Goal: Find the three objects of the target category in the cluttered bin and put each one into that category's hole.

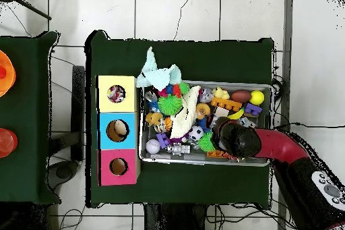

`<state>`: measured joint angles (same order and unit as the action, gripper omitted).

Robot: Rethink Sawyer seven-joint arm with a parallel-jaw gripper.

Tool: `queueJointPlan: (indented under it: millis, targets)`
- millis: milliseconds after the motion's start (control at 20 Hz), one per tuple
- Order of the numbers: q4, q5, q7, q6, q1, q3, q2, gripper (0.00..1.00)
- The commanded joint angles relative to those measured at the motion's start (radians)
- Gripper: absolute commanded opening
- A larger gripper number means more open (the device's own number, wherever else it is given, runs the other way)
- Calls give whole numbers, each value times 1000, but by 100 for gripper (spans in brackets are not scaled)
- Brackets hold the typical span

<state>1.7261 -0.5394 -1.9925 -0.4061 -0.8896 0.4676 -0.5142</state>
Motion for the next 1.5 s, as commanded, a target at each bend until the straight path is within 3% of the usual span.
queueJointPlan:
  millis: [50, 450, 1250, 1500]
  targets:
    - [-65, 39, 26, -130, -14, -22, -22, 100]
    - [-50, 59, 12, -155, -5, -29, -59, 100]
    - [-88, 20, 50, -159, -31, -74, -14, 100]
    - [-64, 3, 33, -140, -28, -113, -9, 100]
